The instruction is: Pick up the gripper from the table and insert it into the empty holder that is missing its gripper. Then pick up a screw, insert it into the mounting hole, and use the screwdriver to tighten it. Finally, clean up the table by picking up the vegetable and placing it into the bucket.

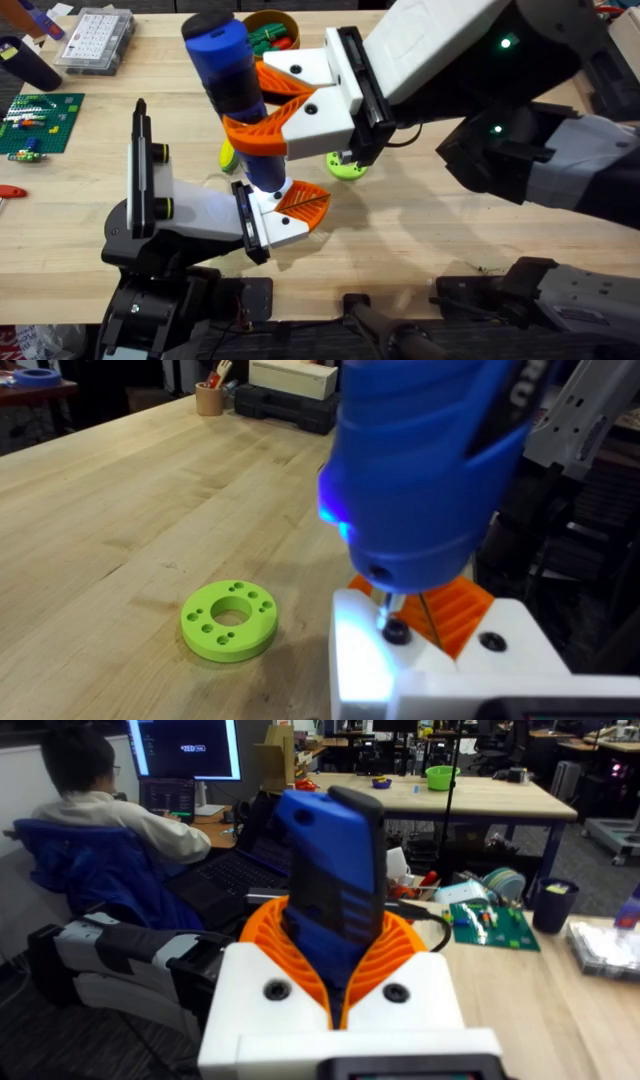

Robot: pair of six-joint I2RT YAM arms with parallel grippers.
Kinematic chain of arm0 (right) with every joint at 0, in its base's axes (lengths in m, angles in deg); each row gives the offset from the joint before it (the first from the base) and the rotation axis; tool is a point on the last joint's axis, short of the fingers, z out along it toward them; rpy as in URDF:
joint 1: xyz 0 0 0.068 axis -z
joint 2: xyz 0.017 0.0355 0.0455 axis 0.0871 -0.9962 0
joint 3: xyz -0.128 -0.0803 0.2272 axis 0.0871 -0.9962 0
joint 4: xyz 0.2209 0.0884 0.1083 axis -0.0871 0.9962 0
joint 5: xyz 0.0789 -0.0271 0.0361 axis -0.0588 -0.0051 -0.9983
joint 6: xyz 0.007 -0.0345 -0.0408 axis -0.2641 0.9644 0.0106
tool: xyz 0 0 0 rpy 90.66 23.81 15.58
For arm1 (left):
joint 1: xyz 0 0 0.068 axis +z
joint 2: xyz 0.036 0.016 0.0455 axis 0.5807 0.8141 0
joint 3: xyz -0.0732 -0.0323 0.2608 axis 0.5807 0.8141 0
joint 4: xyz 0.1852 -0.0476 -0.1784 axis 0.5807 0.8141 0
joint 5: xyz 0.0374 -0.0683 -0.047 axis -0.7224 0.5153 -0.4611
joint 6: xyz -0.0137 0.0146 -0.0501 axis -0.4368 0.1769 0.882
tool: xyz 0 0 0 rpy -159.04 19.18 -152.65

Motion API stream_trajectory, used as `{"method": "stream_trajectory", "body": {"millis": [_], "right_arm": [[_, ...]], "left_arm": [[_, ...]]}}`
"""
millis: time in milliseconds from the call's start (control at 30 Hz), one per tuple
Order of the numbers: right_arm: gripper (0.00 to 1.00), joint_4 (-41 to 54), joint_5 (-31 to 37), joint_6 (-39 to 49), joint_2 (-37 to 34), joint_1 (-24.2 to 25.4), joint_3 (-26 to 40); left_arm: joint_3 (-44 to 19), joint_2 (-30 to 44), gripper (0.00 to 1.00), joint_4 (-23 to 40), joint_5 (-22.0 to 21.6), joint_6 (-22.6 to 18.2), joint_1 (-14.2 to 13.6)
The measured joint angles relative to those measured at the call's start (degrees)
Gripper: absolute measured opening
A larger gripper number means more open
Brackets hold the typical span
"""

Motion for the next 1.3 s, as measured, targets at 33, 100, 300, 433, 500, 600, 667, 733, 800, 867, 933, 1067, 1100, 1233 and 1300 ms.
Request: {"method": "stream_trajectory", "body": {"millis": [33, 100, 300, 433, 500, 600, 667, 733, 800, 867, 933, 1067, 1100, 1233, 1300], "right_arm": [[0.033, 0.5, 0.0, 0.0, 0.0, 0.0, 0.0], [0.032, 1.1, 0.0, 0.0, -0.3, 0.0, 0.0], [0.031, -3.6, -0.1, -2.6, -0.9, 0.0, -0.4], [0.032, -8.5, -0.7, -4.8, -0.8, 0.0, -0.4], [0.032, -10.3, -1.5, -5.5, -0.8, 0.0, -0.4], [0.032, -11.0, -2.6, -6.3, -0.8, 0.0, -0.4], [0.033, -10.9, -3.0, -7.0, -0.8, 0.0, -0.5], [0.033, -10.9, -3.2, -7.7, -0.8, 0.0, -0.5], [0.032, -10.7, -4.1, -8.1, -0.8, 0.2, -0.5], [0.033, -10.5, -5.2, -8.5, -0.8, 0.7, -0.5], [0.032, -10.3, -6.0, -8.7, -0.8, 1.4, -0.5], [0.032, -10.2, -6.7, -8.8, -0.8, 2.5, -0.5], [0.032, -10.2, -6.8, -8.8, -0.8, 2.7, -0.5], [0.032, -9.5, -7.2, -8.4, -0.8, 2.8, -0.5], [0.032, -9.4, -7.3, -8.3, -0.8, 2.8, -0.5]], "left_arm": [[0.0, 0.0, 0.01, 0.0, 0.0, 0.0, 0.0], [0.0, 0.0, 0.01, 0.0, 0.0, 0.0, 0.0], [0.0, 0.0, 0.011, 0.1, 0.0, 0.0, 0.0], [0.0, 0.0, 0.011, 0.1, 0.0, 0.0, 0.0], [0.0, 0.0, 0.011, 0.1, 0.0, 0.0, 0.0], [0.0, 0.0, 0.011, 0.1, 0.1, 0.0, 0.0], [0.0, 0.0, 0.011, 0.1, 0.0, 0.0, 0.0], [0.0, 0.0, 0.011, 0.1, 0.0, 0.0, 0.0], [0.0, 0.0, 0.011, 0.1, 0.0, 0.0, 0.0], [0.0, 0.0, 0.011, 0.1, 0.0, 0.0, 0.0], [0.0, 0.0, 0.011, 0.1, 0.0, 0.0, 0.0], [0.0, 0.0, 0.011, 0.1, 0.0, 0.0, 0.0], [0.0, 0.0, 0.011, 0.1, 0.0, 0.0, 0.0], [0.0, 0.0, 0.011, 0.1, 0.0, 0.0, 0.0], [0.0, 0.0, 0.011, 0.1, 0.0, 0.0, 0.0]]}}
